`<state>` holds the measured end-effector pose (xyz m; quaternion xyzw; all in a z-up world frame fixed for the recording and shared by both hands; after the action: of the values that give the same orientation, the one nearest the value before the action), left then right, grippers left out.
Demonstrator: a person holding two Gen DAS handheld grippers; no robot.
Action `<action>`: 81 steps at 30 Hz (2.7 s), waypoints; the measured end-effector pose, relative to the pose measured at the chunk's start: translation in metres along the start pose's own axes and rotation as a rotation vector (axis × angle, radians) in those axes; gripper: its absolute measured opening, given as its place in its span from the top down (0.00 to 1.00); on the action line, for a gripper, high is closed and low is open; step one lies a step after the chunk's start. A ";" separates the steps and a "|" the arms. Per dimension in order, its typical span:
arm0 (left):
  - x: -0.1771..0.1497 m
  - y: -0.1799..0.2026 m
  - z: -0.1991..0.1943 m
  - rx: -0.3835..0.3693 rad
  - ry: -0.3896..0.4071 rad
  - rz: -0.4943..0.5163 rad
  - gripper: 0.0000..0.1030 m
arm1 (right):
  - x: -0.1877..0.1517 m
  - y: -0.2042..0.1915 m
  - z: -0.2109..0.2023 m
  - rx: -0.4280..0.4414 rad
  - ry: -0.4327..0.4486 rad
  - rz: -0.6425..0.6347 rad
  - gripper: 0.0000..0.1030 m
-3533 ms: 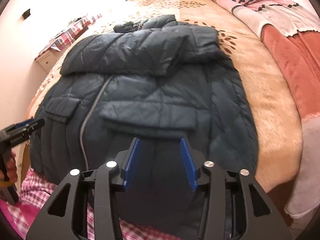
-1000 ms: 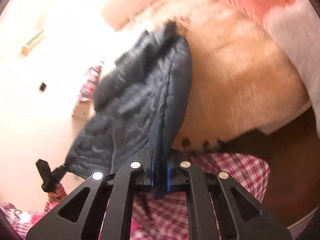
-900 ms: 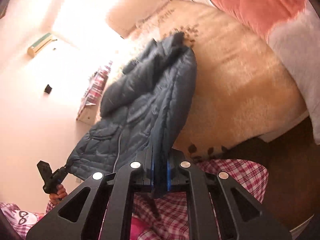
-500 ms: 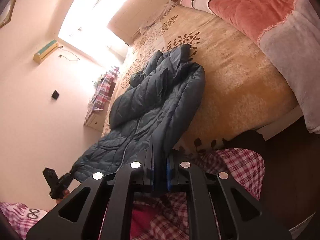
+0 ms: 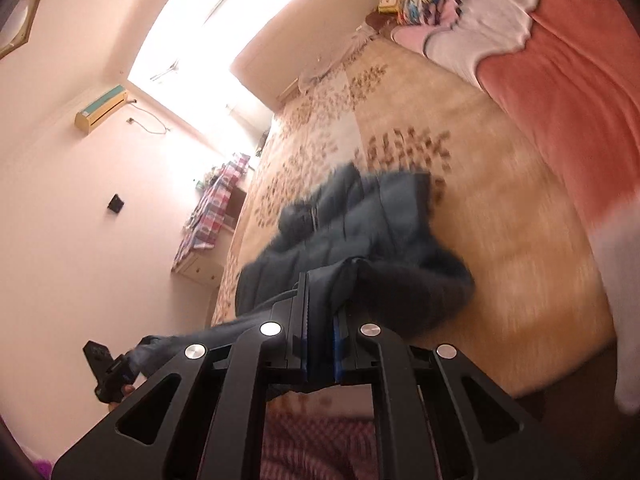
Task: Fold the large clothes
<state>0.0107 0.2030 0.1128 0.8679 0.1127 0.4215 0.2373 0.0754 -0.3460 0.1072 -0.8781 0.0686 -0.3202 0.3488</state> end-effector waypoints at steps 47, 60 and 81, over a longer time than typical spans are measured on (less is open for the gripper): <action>0.137 -0.047 0.295 0.288 -0.041 -0.041 0.32 | 0.191 0.062 0.304 -0.272 0.023 0.020 0.29; 0.026 -0.024 0.314 0.432 -0.292 0.293 0.93 | 0.093 0.056 0.339 -0.433 -0.253 -0.199 0.88; -0.013 -0.054 0.188 0.370 -0.137 -0.096 0.29 | 0.043 0.074 0.198 -0.402 -0.077 -0.057 0.33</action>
<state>0.1510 0.1848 -0.0235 0.9171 0.2129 0.3217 0.1007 0.2374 -0.3035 -0.0287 -0.9432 0.0928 -0.2760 0.1599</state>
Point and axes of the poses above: each gripper's, at about its wrist camera, not at the fingertips, and z roughly the way its jaws point, y to its right, x to its top, the point moved 2 cm from there along z, roughly the way its jaws point, and after that the axes turned 2 degrees about z, right-handed, at the moved point
